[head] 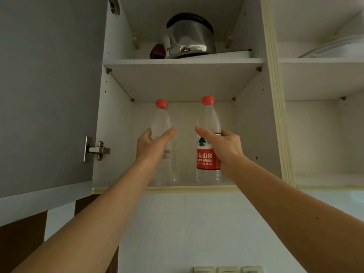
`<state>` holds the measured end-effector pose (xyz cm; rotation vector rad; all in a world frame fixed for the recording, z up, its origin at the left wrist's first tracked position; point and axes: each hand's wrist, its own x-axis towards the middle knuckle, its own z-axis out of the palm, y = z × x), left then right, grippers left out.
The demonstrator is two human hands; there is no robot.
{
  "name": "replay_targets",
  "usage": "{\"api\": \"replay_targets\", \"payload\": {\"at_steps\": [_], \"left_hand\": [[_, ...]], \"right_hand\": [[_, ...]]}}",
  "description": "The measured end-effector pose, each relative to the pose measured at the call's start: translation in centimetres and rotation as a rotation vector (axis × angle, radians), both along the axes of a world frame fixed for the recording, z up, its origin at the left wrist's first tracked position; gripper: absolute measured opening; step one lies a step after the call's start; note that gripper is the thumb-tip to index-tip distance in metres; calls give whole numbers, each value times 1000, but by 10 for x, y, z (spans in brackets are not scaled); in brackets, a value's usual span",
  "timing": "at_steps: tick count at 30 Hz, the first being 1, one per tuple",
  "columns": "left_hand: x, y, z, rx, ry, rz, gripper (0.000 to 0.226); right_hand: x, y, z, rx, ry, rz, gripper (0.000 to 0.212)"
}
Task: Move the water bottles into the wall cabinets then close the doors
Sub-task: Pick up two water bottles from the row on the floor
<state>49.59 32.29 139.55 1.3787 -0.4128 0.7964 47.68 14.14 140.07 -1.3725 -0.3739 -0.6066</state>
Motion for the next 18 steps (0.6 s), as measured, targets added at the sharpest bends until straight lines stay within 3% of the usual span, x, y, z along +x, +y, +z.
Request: {"api": "replay_targets", "payload": {"at_steps": [8, 13, 16, 18], "left_hand": [[21, 1, -6, 70, -55, -26, 36], [18, 14, 0, 206, 66, -34, 62], [13, 38, -2, 467, 165, -46, 62], [13, 47, -7, 529, 163, -63, 56]], "right_hand": [[27, 8, -2, -49, 8, -4, 50], [29, -2, 0, -194, 19, 25, 42], [26, -22, -2, -511, 61, -33, 68], [28, -31, -6, -634, 81, -83, 88]]}}
